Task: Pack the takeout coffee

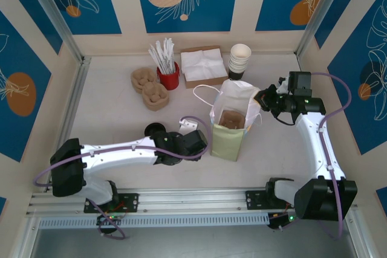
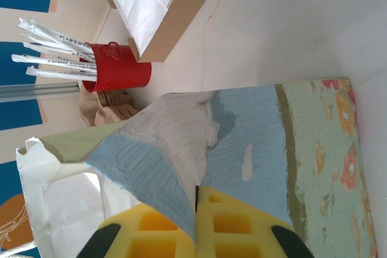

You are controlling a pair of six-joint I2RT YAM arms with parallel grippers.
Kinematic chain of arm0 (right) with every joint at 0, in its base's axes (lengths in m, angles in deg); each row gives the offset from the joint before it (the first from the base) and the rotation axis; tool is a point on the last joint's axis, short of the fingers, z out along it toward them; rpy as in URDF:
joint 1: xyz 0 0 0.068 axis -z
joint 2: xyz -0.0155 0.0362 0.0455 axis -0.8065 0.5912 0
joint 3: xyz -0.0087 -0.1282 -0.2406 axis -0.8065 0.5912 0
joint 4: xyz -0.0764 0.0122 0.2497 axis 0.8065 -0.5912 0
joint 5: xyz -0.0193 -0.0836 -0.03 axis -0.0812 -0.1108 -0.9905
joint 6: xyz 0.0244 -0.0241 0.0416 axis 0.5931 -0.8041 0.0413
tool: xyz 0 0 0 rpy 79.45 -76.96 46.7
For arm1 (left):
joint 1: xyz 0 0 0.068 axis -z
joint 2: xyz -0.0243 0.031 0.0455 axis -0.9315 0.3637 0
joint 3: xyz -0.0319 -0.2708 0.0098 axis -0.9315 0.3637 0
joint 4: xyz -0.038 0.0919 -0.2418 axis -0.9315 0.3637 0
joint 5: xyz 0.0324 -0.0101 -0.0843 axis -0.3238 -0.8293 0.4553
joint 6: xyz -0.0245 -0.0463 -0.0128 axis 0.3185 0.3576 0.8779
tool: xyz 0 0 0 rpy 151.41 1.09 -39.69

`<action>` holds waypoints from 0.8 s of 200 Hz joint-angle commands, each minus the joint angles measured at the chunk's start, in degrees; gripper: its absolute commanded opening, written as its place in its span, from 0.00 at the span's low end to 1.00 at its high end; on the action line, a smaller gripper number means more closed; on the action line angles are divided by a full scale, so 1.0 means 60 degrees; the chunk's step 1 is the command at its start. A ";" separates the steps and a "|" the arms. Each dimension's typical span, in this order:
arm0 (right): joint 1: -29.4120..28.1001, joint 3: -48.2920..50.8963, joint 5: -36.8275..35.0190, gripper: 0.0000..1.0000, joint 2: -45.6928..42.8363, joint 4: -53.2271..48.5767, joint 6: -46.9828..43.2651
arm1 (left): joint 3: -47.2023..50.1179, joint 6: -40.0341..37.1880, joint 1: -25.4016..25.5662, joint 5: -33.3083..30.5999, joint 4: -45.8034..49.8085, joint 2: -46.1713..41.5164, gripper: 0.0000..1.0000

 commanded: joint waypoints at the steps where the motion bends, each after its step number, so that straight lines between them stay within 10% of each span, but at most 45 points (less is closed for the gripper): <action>1: 0.0076 -0.0068 0.0181 0.00 -0.0016 -0.0325 -0.0189 | -0.0362 0.0080 0.0078 -0.0337 0.0161 0.0124 0.87; 160: 0.0171 -0.0233 0.0273 0.00 0.0055 -0.0452 -0.0294 | -0.0508 0.0436 0.0064 0.0044 0.0713 0.0283 0.84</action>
